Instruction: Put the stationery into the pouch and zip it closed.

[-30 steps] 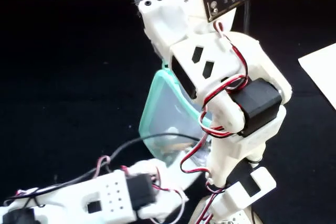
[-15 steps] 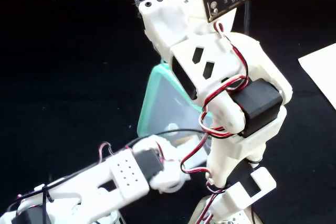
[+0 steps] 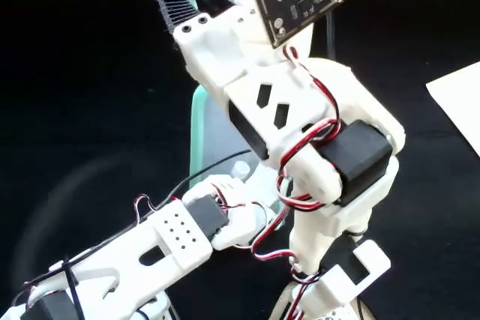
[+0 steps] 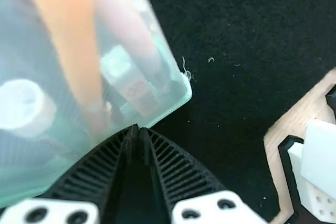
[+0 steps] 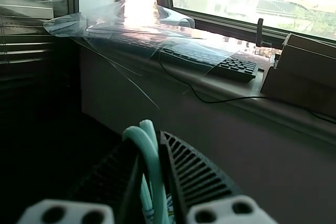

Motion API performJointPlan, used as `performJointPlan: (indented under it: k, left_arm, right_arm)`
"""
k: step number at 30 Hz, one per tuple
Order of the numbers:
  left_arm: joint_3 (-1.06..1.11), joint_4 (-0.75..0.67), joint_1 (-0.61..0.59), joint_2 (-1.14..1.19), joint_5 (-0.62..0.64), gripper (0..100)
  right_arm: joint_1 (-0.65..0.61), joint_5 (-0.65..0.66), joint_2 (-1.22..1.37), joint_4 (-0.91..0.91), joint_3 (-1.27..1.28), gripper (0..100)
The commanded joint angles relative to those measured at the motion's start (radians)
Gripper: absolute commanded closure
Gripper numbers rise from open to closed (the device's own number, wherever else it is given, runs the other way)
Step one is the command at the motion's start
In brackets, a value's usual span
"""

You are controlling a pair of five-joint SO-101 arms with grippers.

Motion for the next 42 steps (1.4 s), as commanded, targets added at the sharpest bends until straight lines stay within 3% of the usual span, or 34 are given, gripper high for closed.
performJointPlan:
  k: [1,6,18,27,32,42]
  left_arm:
    - [-0.010,0.083,0.042,-0.028,-0.011,99]
    - [-0.013,0.325,0.134,-0.148,-0.012,99]
    - [-0.199,0.651,0.033,-0.492,-0.012,99]
    - [-0.282,0.657,-0.337,-0.694,-0.014,99]
    - [-0.332,0.611,-0.489,-0.682,-0.160,99]
    - [-0.512,0.555,-0.532,-0.429,-0.190,96]
  right_arm:
    - [0.018,0.012,-0.012,0.002,-0.013,99.1]
    - [0.042,0.012,-0.013,0.004,-0.013,99.1]
    - [0.039,0.008,-0.015,0.031,-0.015,99.1]
    - [-0.031,0.006,-0.142,0.122,-0.030,99.1]
    - [-0.035,0.006,-0.180,0.163,-0.025,99.1]
    - [-0.030,-0.052,-0.182,0.236,-0.035,99.1]
